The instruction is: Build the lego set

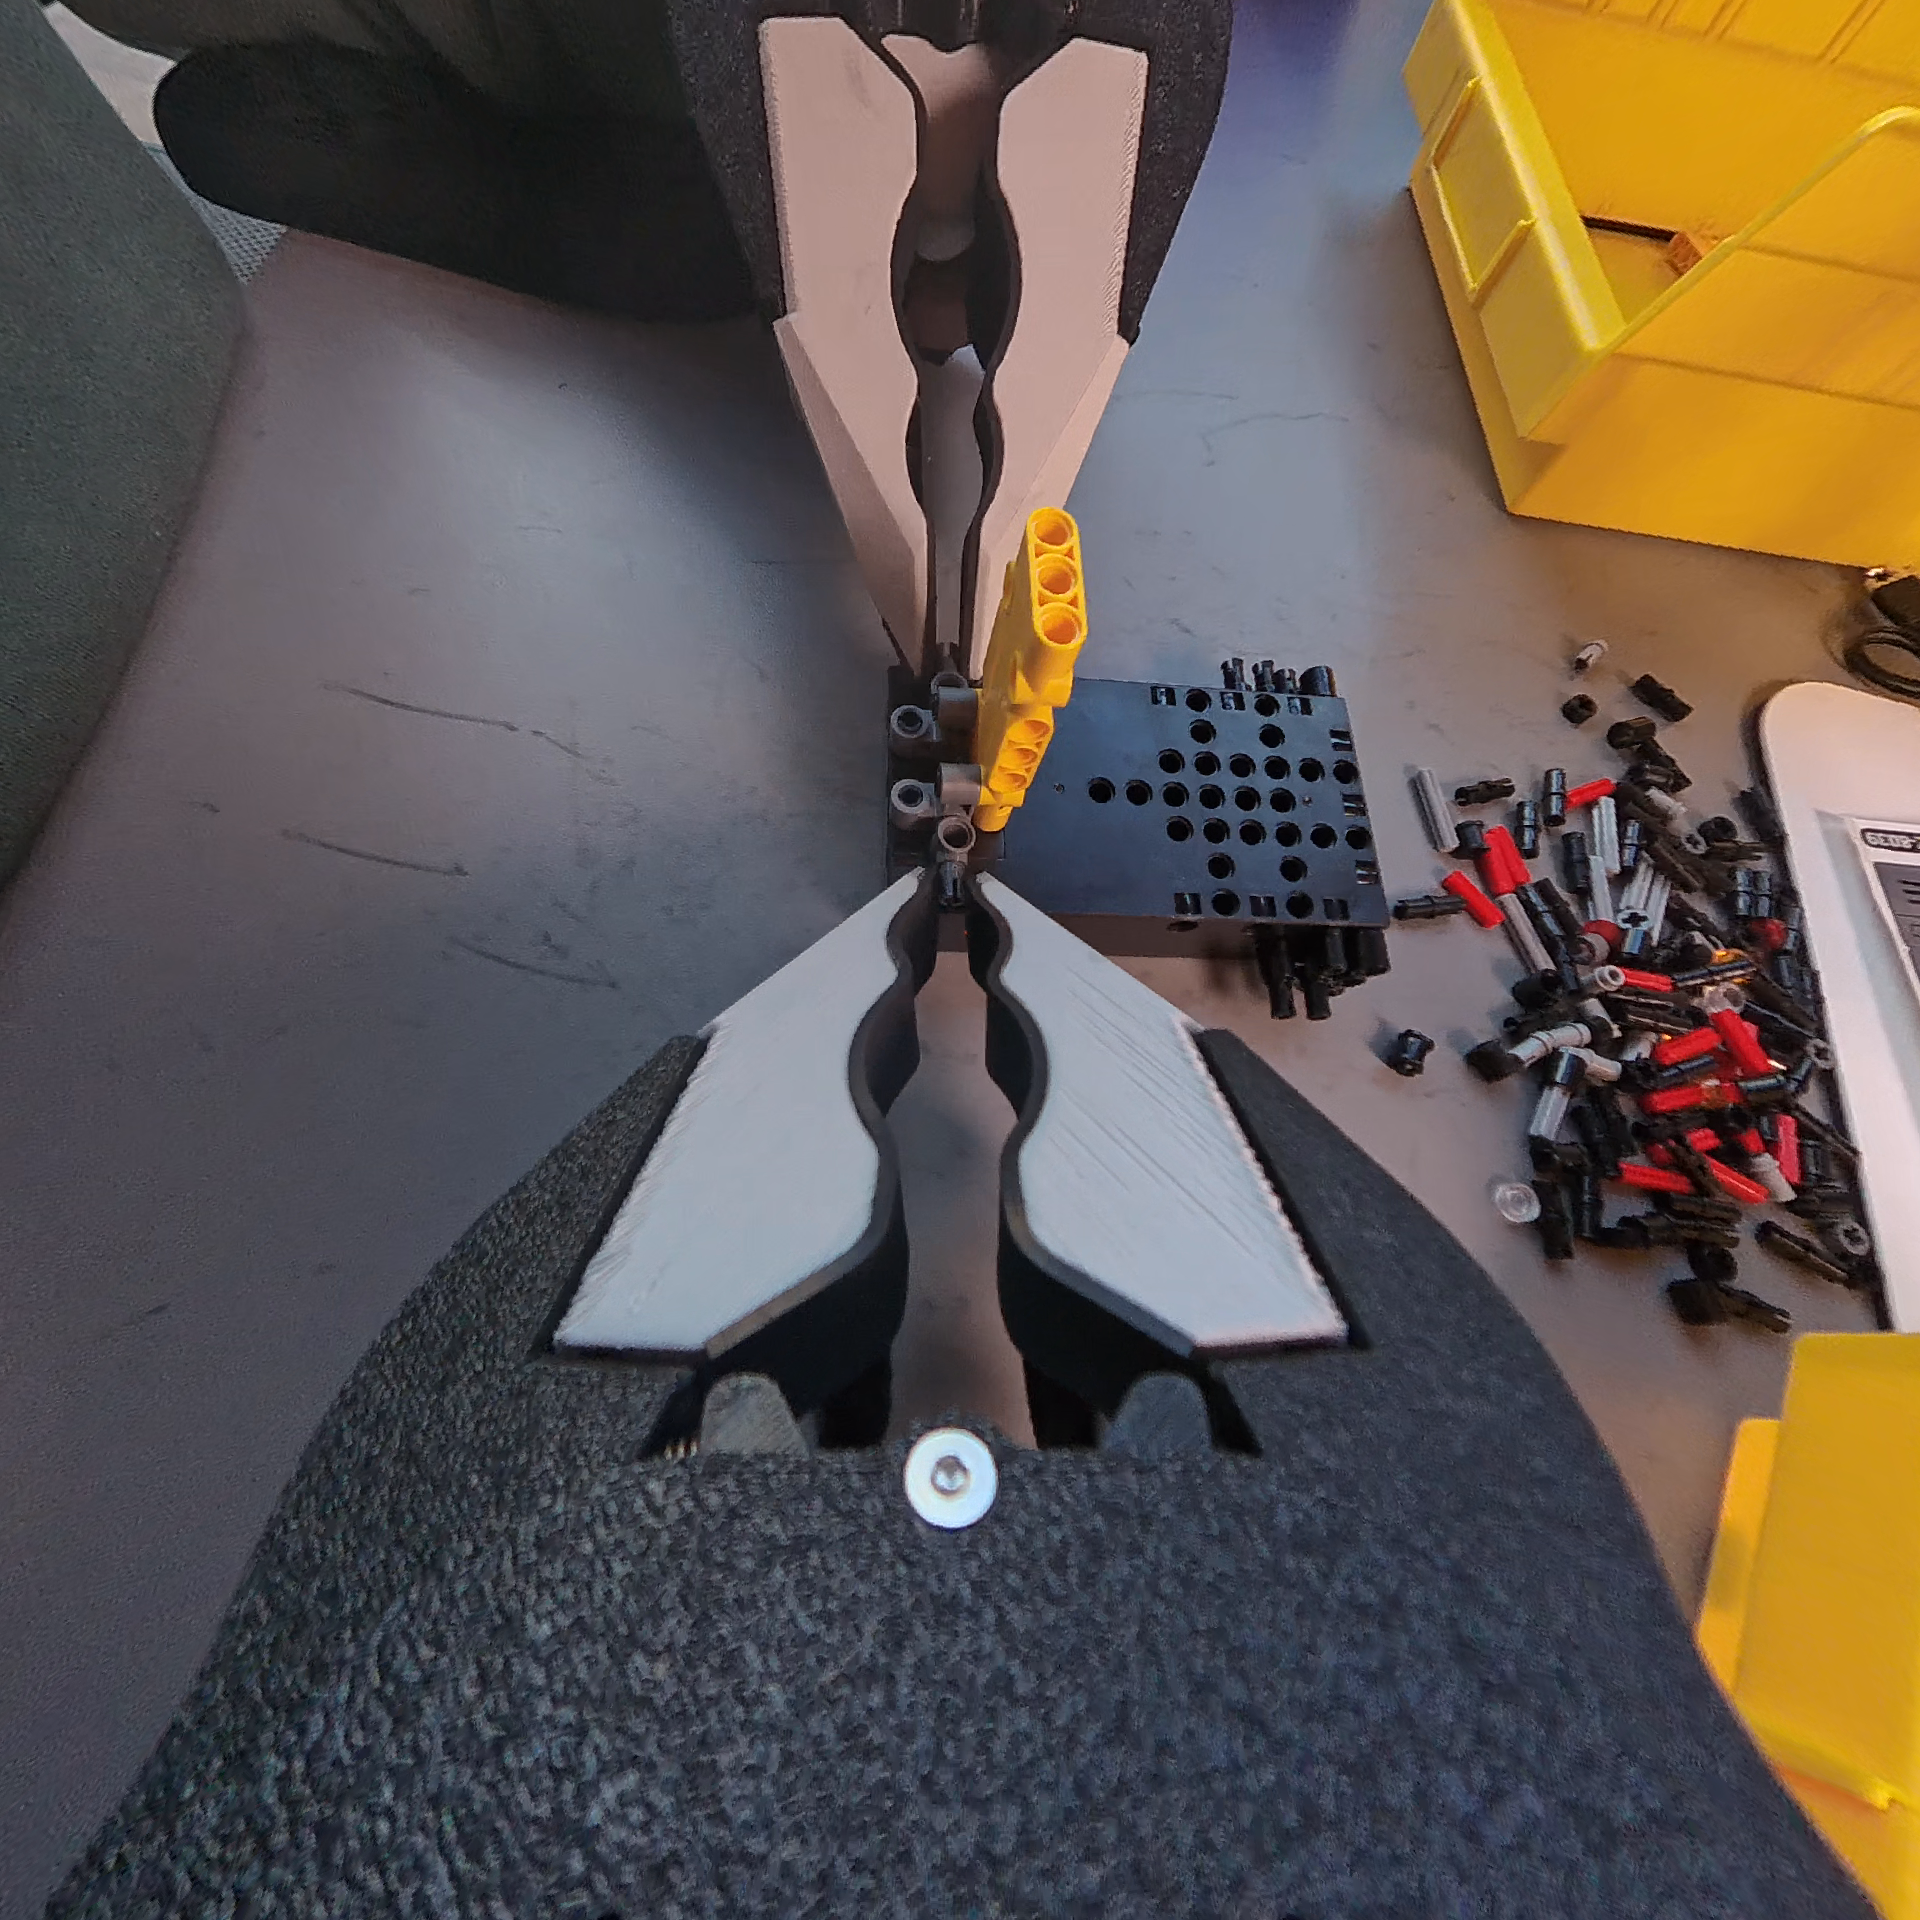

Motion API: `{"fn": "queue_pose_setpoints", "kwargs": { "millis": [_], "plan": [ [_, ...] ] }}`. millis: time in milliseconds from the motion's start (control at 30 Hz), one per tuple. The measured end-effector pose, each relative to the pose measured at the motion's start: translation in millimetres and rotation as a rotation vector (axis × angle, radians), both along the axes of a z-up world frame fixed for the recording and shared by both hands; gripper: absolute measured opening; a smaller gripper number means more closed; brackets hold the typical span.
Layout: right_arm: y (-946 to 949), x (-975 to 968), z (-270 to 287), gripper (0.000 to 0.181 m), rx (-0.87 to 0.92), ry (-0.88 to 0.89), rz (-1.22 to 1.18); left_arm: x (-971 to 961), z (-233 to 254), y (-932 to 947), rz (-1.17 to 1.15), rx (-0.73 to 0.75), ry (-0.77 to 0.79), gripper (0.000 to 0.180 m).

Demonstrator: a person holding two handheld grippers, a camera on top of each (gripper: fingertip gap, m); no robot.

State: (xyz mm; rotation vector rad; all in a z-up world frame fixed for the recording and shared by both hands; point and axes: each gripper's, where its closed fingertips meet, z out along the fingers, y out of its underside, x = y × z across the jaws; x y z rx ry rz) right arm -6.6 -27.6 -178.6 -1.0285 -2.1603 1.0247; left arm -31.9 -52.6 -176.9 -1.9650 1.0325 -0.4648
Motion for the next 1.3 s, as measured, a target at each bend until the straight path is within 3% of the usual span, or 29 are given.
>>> {"fn": "queue_pose_setpoints", "kwargs": {
  "millis": [133, 200, 333, 467, 800, 1067, 1300],
  "plan": [
    [-1, 0, 0, 0.003, 0.006, 0.004, 0.003, -1, 5, -1, -0.009, 0.013, -0.031, 0.005],
    [0, 0, 0, 0.003, 0.006, 0.004, 0.004, -5, 17, 2, 0.011, 0.04, -0.087, 0.017],
    [1, 0, 2, 0.003, 0.002, 0.011, 0.004, -37, 64, 31, 0.196, 0.215, -0.228, 0.027],
    [0, 2, 12, 0.019, -0.072, 0.025, 0.02, -95, 116, 68, 0.464, 0.392, -0.268, 0.026],
    [27, -11, 47, 0.022, -0.182, 0.208, -0.117, -197, 207, 146, 0.827, 0.668, -0.3, 0.009],
    [36, -13, 39, 0.02, -0.168, 0.199, -0.16, -258, 185, 160, 1.046, 0.642, -0.259, 0.0],
    [35, -15, 42, 0.019, -0.193, 0.207, -0.163, -267, 168, 157, 1.066, 0.599, -0.23, 0.0]
  ]
}}
